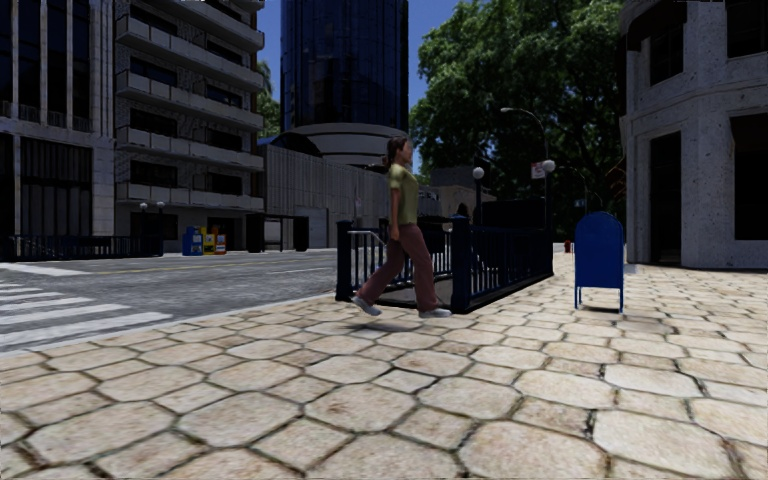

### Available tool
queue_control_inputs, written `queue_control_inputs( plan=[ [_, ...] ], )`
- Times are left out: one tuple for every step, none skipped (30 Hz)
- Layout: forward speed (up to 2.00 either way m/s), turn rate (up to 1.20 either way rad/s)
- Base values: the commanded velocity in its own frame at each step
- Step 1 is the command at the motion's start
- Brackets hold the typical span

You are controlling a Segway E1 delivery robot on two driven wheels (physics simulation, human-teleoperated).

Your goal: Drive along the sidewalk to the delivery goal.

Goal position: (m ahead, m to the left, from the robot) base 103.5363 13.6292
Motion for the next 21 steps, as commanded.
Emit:
queue_control_inputs(
  plan=[
    [1.96,0.64],
    [1.96,0.65],
    [1.96,0.69],
    [1.96,0.7],
    [1.96,0.7],
    [1.96,0.7],
    [1.96,0.7],
    [1.96,0.7],
    [1.96,0.7],
    [1.96,0.7],
    [1.96,0.7],
    [1.96,0.7],
    [1.96,0.7],
    [1.96,0.7],
    [1.96,0.7],
    [1.96,0.7],
    [1.96,0.7],
    [1.96,0.7],
    [1.96,0.7],
    [1.96,0.7],
    [1.96,0.7]
  ],
)
